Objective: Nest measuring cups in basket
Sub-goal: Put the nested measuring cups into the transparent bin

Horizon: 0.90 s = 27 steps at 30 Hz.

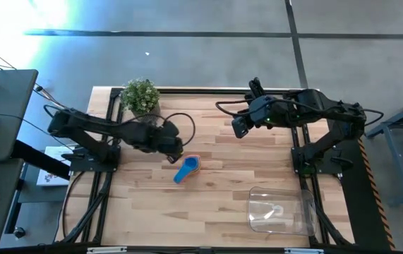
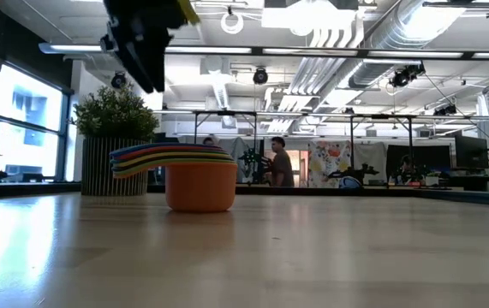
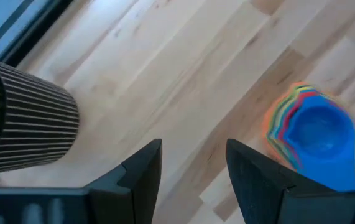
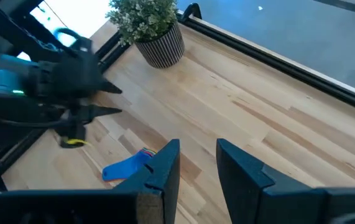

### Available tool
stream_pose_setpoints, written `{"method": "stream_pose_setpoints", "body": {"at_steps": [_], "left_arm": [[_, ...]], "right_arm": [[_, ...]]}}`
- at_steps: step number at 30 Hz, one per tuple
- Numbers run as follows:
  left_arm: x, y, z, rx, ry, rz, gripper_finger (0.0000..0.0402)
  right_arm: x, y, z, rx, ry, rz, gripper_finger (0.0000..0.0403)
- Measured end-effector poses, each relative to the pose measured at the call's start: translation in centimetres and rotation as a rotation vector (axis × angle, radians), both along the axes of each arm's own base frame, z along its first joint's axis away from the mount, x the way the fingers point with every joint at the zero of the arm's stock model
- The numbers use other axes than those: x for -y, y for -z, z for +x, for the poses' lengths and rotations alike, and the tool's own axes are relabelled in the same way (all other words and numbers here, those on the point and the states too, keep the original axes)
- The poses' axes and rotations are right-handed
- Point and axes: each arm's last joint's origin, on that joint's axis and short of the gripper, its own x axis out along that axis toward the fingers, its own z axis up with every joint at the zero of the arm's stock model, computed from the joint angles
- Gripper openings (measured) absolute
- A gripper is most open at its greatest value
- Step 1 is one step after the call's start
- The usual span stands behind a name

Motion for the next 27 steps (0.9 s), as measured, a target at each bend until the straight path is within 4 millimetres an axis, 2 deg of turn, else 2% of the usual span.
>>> {"method": "stream_pose_setpoints", "body": {"at_steps": [7, 15, 21, 27], "left_arm": [[-1.1, 3.5, 2.5, -0.119, -0.023, -0.034, 0.0167], [-2.1, 7.7, 4.4, -0.263, -0.048, -0.101, 0.0168], [-1.9, 10.5, 5.4, -0.339, -0.048, -0.153, 0.0168], [-1.2, 11.9, 6.0, -0.357, -0.031, -0.214, 0.0168]], "right_arm": [[0.0, 0.0, 0.0, -0.021, -0.029, -0.021, 0.0097], [-0.1, 0.1, -0.1, -0.043, -0.076, -0.034, 0.0097], [-0.1, 0.1, -0.1, -0.054, -0.099, -0.045, 0.0097], [-0.1, 0.1, 0.0, -0.058, -0.116, -0.044, 0.0097]]}}
